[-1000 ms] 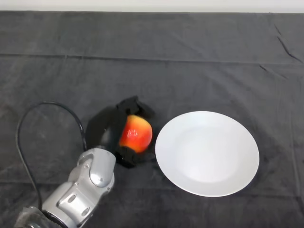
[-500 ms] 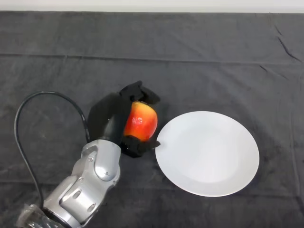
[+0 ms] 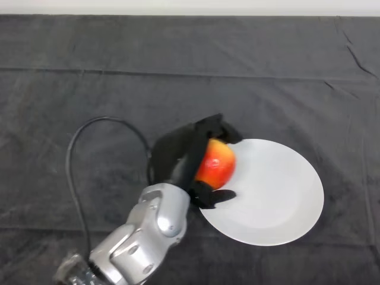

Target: Move the apple to the plate

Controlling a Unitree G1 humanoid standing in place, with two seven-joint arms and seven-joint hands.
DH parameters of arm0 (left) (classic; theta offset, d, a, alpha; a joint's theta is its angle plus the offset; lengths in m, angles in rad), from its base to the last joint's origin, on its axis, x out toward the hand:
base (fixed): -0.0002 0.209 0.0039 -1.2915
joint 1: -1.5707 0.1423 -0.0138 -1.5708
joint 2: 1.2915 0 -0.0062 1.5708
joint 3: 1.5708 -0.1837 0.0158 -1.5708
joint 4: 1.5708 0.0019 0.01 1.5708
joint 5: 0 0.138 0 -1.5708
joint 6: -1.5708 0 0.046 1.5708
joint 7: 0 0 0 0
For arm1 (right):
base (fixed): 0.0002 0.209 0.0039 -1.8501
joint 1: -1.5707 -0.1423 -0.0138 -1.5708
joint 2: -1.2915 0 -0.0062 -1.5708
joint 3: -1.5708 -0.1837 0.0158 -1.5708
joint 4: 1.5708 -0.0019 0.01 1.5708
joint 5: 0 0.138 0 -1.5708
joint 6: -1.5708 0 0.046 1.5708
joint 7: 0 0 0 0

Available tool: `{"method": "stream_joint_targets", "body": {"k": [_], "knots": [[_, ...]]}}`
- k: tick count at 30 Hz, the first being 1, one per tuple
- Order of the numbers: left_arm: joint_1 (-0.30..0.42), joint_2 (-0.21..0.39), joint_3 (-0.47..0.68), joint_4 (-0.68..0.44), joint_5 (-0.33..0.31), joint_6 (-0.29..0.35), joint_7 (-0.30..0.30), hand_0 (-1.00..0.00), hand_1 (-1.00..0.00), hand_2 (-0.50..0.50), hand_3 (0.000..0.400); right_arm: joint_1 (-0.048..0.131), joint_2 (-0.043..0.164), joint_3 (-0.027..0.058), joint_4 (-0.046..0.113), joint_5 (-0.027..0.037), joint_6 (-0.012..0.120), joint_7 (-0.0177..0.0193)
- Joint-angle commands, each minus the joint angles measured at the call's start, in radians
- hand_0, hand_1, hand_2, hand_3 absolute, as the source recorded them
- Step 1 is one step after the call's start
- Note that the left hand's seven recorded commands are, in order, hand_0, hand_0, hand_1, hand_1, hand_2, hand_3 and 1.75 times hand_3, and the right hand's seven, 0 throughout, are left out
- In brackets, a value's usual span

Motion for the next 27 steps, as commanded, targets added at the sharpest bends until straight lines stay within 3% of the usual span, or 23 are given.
{"method": "stream_joint_targets", "body": {"k": [1, 15, 16, 17, 18, 19, 27], "knots": [[-0.038, 0.002, -0.041, 0.063, -0.018, -0.024, 0.02, -1.0, -1.0, 0.0, 0.4, 0.014, -0.027, -0.0161, 0.001, 0.0098, 0.0, -0.0005], [-0.136, -0.049, -0.257, 0.223, -0.178, -0.098, 0.064, -1.0, -1.0, 0.0, 0.4, 0.013, -0.03, -0.0166, 0.007, 0.0098, 0.001, 0.0025], [-0.143, -0.049, -0.267, 0.229, -0.188, -0.103, 0.063, -1.0, -0.76, -0.12, 0.4, 0.013, -0.03, -0.0166, 0.008, 0.0098, 0.001, 0.0027], [-0.149, -0.049, -0.274, 0.235, -0.196, -0.107, 0.061, -0.94, -0.52, -0.21, 0.375, 0.012, -0.03, -0.0166, 0.008, 0.0098, 0.001, 0.003], [-0.155, -0.049, -0.281, 0.24, -0.204, -0.11, 0.06, -0.29, 0.0, -0.15, 0.118, 0.012, -0.03, -0.0167, 0.009, 0.0098, 0.001, 0.0032], [-0.161, -0.049, -0.288, 0.244, -0.211, -0.113, 0.059, 0.0, 0.0, 0.0, 0.0, 0.012, -0.031, -0.0167, 0.009, 0.0098, 0.001, 0.0035], [-0.191, -0.051, -0.329, 0.256, -0.25, -0.12, 0.069, 0.0, 0.0, 0.0, 0.0, 0.011, -0.032, -0.017, 0.013, 0.0096, 0.001, 0.0053]]}}
